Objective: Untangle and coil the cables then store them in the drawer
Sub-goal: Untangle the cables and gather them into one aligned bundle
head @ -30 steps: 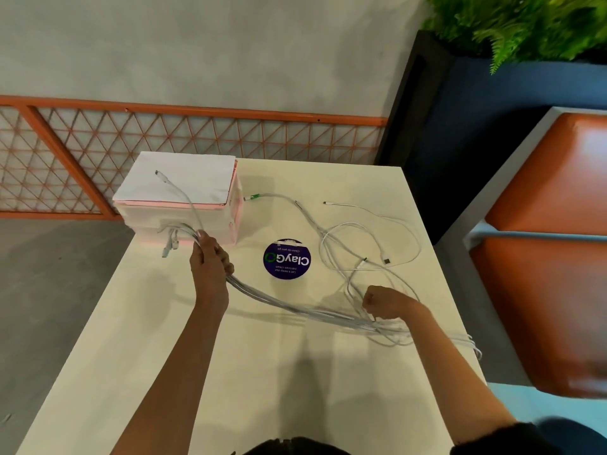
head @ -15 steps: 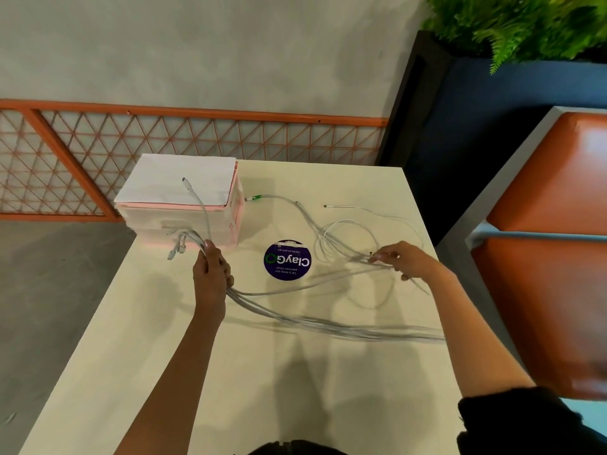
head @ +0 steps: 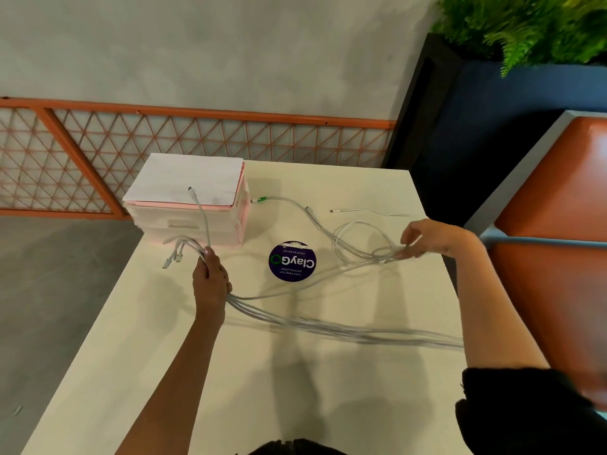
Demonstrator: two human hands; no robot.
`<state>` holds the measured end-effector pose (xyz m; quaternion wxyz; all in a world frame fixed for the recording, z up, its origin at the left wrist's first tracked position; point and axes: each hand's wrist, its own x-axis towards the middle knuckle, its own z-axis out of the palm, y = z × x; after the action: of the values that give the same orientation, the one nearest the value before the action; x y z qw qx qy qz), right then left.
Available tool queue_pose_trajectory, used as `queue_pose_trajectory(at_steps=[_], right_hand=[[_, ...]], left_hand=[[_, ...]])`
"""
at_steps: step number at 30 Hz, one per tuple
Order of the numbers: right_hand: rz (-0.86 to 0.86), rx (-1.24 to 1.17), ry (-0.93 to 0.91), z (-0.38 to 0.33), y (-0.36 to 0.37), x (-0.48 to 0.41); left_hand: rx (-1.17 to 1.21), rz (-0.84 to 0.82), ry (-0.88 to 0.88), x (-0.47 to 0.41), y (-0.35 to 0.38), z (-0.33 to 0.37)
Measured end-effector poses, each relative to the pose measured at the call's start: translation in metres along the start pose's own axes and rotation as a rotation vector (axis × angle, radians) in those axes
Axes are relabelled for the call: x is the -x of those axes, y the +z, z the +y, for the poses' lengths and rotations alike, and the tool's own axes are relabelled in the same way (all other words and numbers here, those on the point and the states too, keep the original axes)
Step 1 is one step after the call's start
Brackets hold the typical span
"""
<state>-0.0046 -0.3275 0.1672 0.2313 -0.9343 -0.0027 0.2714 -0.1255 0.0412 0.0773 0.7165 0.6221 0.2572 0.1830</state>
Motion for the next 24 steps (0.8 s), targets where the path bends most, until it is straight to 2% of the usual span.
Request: queue_pose_trajectory(at_steps=[3, 7, 9, 11, 13, 15, 16, 18, 22, 24], right_hand=[[0.007, 0.075, 0.040, 0.006, -0.012, -0.001], [0.095, 0.014, -0.036, 0.005, -0.022, -0.011], [0.238, 0.050, -0.055, 0.007, -0.022, -0.023], [0.472, 0.005, -0.004, 0.004, -0.020, -0.030], [0.666, -0.259, 0.070, -0.004, -0.020, -0.034], [0.769, -0.653, 0.114, -0.017, -0.019, -0.032], [0.780, -0.825, 0.102, -0.023, -0.019, -0.032], [0.776, -0.962, 0.065, -0.030, -0.016, -0.036], [0.773, -0.981, 0.070, -0.036, -0.010, -0.044], [0.598, -0.857, 0.082, -0.034, -0.006, -0.051]], left_hand=[[-0.049, 0.015, -0.016, 0.001, -0.003, -0.006], [-0.107, 0.023, -0.022, 0.002, -0.005, -0.011], [-0.123, 0.024, -0.026, 0.002, -0.007, -0.013], [-0.165, 0.028, -0.030, 0.001, -0.009, -0.019], [-0.219, 0.028, -0.025, 0.000, -0.011, -0.024], [-0.251, 0.016, -0.013, 0.000, -0.011, -0.028], [-0.260, 0.009, -0.006, 0.000, -0.011, -0.028], [-0.260, -0.001, 0.000, 0.000, -0.010, -0.027], [-0.252, -0.005, 0.006, 0.000, -0.006, -0.022], [-0.252, -0.001, 0.013, 0.000, -0.005, -0.020]])
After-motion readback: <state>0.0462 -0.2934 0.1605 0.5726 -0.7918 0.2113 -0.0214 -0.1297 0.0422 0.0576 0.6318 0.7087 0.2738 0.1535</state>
